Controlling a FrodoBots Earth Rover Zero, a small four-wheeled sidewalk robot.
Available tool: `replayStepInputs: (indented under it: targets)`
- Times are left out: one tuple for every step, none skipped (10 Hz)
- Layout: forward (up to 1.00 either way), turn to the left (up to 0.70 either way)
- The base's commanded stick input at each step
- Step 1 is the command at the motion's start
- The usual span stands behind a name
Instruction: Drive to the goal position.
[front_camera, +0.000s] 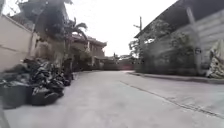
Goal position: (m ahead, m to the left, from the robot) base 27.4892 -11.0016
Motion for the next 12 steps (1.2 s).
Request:
replayStepInputs:
  targets:
    - [0.85,0.00]
    - [0.85,0.00]
    - [0.85,0.00]
    - [0.85,0.00]
    - [0.85,0.00]
    - [0.85,0.00]
    - [0.85,0.00]
    - [0.85,0.00]
    - [0.85,0.00]
    - [0.85,0.00]
    - [0.85,0.00]
    - [0.85,0.00]
